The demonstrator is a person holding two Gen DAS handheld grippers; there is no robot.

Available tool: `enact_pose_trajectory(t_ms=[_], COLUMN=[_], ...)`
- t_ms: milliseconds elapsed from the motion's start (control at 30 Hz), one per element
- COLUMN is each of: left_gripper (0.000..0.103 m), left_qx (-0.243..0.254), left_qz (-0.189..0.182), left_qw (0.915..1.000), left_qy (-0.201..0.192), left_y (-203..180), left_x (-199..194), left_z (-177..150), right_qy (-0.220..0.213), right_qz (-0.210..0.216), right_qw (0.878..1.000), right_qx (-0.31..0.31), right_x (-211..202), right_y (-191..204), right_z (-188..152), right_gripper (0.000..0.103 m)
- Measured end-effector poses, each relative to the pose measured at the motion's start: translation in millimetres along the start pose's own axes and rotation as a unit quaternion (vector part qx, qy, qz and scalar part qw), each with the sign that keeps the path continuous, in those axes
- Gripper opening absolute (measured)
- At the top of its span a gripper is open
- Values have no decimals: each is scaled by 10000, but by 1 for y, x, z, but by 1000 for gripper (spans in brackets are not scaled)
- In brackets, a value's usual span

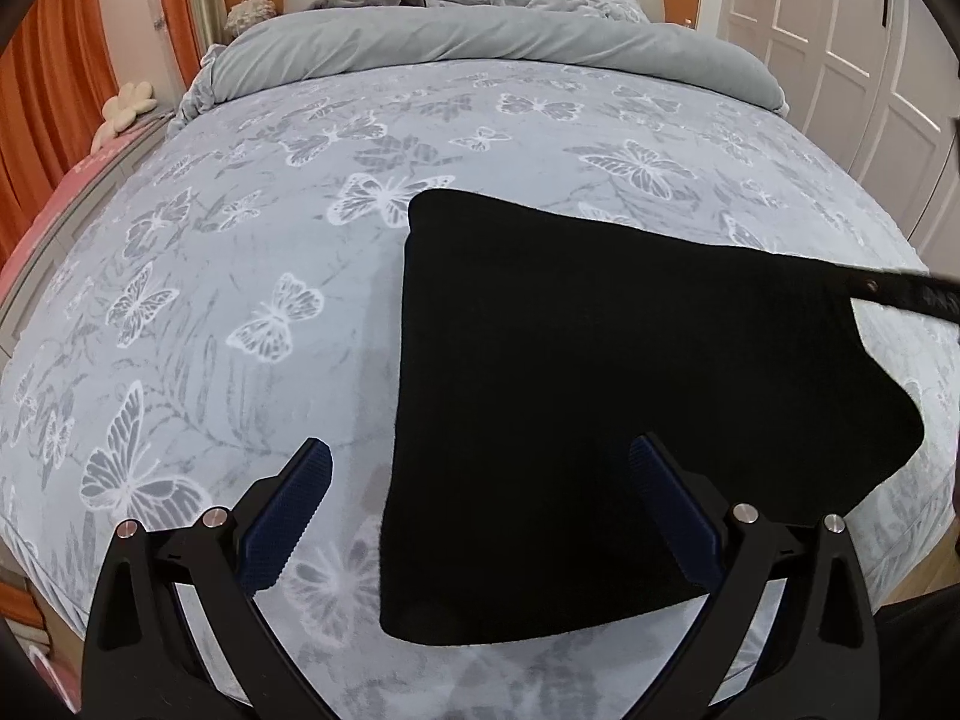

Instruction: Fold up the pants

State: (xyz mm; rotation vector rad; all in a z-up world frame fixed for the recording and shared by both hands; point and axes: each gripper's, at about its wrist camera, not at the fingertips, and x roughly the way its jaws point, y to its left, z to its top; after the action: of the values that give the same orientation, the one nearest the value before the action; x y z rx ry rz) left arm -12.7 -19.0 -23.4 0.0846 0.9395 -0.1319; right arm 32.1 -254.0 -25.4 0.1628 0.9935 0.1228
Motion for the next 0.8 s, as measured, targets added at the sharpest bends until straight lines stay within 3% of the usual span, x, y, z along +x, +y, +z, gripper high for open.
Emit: enact_pose_trajectory(t_ms=[67, 233, 367, 467, 633, 733, 800], left_gripper=[98, 98, 98, 98, 98, 98, 98], left_qx=[-14, 11, 39, 45, 30, 117, 107], left_qz=[-11, 50, 88, 118, 45, 87, 68], left_qw=[10000, 10000, 9999, 9999, 9997, 9995, 9996], left_qy=[9, -9, 32, 73, 254, 266, 253], left_y=[0, 0, -1, 0, 2, 1, 2], left_x=[0, -2, 0, 1, 6, 7, 6], left_z=[0, -3, -8, -11, -17, -21, -22], right_qy=[520, 58, 174, 358, 106, 423, 328], right_qz=[-296, 89, 153, -82, 136, 2, 161], right_qw=[9982, 9998, 9997, 9990, 9997, 9990, 9993], right_qx=[-50, 147, -95, -255, -152, -144, -74], right_x=[25, -12, -29, -21, -38, -22, -31], right_y=[-6, -7, 0, 0, -6, -15, -17], right_z=[-18, -29, -63, -84, -85, -91, -88], right_gripper=[20, 21, 21, 20, 20, 20, 22])
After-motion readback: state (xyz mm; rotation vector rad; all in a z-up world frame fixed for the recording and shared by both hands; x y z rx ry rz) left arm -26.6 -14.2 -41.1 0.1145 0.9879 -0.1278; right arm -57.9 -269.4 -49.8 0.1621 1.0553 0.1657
